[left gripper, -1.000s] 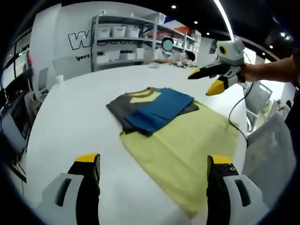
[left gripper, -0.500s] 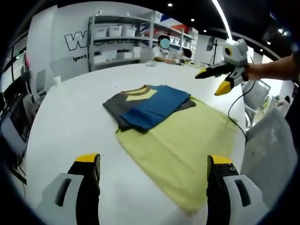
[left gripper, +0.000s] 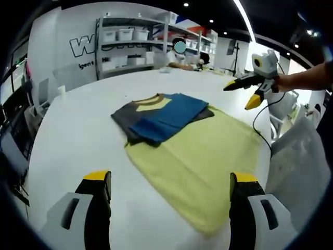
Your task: Fold the garment on the visible template until the final outline fits inside the template.
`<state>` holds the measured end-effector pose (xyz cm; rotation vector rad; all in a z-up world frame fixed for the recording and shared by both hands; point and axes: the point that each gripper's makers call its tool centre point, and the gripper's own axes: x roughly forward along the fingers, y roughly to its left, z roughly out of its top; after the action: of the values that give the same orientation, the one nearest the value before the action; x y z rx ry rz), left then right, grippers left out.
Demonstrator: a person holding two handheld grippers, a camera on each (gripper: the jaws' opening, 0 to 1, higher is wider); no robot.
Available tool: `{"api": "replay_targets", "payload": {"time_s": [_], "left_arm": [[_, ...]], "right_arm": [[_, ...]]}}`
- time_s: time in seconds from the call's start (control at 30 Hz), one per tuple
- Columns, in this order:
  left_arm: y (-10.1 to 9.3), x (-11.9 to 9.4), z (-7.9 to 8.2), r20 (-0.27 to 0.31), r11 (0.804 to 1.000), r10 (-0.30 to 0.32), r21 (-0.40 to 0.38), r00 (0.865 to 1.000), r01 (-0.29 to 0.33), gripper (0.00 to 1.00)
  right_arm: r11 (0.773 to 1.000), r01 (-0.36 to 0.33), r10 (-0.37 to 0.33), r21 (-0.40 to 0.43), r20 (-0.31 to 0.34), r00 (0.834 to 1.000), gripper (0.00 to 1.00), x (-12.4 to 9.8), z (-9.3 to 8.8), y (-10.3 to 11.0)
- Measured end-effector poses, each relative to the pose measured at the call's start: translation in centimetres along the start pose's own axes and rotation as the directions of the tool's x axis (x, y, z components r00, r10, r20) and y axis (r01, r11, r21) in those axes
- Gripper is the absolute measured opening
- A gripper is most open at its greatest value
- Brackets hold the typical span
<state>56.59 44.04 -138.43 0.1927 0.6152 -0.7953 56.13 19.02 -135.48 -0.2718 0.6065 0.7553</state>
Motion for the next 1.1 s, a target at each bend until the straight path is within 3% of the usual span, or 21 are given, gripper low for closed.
{"api": "replay_targets", "payload": {"time_s": [0.83, 1.1], "left_arm": [[-2.3, 0.0, -1.5, -0.043, 0.997, -0.031, 0.069, 0.999, 0.034, 0.98], [-3.2, 0.1, -2.2, -0.064, 0.991, -0.045, 0.123, 0.997, 0.053, 0.98]], "right_arm": [[1.000, 0.005, -0.004, 0.018, -0.078, 0.997, 0.74, -3.5, -7.2, 1.7], [1.000, 0.000, 0.002, 0.018, -0.117, 0.993, 0.74, -4.9, -9.7, 2.3]]}}
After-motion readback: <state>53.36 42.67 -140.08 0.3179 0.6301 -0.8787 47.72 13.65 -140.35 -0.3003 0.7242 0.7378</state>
